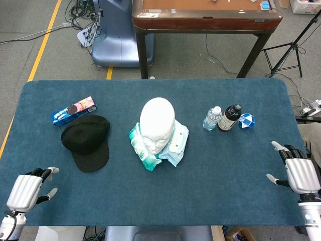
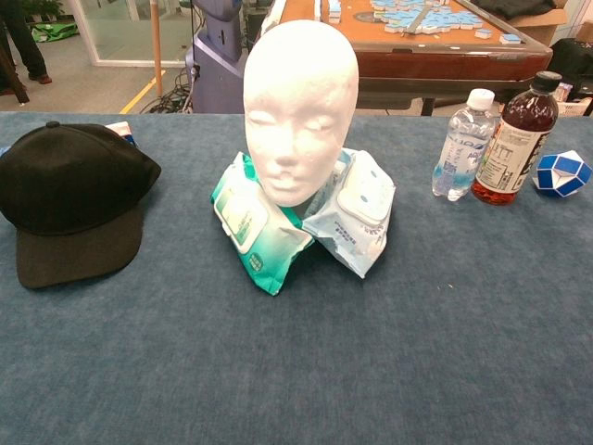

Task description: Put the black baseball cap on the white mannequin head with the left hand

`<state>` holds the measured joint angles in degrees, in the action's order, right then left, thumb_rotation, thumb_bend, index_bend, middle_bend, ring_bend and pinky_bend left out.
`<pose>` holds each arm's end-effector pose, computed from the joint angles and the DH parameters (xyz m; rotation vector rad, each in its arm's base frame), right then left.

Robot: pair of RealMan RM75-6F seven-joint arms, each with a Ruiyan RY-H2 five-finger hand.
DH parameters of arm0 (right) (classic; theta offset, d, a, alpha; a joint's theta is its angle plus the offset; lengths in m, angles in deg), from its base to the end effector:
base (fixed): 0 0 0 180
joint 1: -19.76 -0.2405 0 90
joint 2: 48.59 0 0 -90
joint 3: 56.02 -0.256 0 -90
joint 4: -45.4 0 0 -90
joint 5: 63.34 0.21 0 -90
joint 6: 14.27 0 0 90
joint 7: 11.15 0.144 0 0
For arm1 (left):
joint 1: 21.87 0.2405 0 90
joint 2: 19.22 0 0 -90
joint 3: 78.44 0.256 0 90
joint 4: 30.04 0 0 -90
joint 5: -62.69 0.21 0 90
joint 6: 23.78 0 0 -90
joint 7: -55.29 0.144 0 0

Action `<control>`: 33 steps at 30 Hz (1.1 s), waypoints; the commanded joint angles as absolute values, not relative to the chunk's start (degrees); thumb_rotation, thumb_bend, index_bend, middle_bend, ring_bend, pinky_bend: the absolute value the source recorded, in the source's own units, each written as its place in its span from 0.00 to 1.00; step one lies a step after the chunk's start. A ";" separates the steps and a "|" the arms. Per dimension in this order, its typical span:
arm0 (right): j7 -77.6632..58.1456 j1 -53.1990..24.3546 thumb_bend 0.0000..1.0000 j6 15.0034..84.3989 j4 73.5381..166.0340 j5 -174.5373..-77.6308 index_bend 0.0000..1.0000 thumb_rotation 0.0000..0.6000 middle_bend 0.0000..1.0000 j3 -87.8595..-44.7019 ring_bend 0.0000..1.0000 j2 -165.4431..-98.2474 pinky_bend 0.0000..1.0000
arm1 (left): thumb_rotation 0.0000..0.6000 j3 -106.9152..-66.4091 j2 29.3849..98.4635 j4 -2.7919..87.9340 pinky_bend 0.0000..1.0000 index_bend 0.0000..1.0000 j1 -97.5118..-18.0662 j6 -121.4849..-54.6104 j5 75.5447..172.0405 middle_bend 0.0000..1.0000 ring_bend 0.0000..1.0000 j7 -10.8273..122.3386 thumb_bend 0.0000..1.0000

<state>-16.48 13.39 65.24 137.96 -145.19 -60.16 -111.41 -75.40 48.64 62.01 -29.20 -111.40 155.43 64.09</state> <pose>-0.3200 -0.1936 0.1606 1.4148 -0.8892 0.7677 -0.2882 0.1702 0.1250 -1.5719 -0.7874 -0.8979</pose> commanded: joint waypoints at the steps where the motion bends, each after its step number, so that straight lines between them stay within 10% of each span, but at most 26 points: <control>1: -16.99 13.07 0.00 64.73 138.07 -145.12 0.15 1.00 0.28 -60.06 0.17 -111.54 0.22 | 1.00 -75.29 48.62 62.12 0.61 0.36 -29.26 -110.96 155.76 0.53 0.44 64.37 0.16; 17: -14.29 12.79 0.00 64.28 138.13 -145.75 0.15 1.00 0.28 -59.83 0.17 -110.47 0.22 | 1.00 -75.76 52.23 67.79 0.61 0.39 -31.78 -106.51 158.52 0.53 0.44 70.83 0.16; 33: -9.90 13.60 0.00 66.09 137.65 -147.49 0.15 1.00 0.28 -59.47 0.17 -109.01 0.22 | 1.00 -82.45 62.44 69.93 0.62 0.60 -38.10 -98.47 151.20 0.81 0.55 81.36 0.02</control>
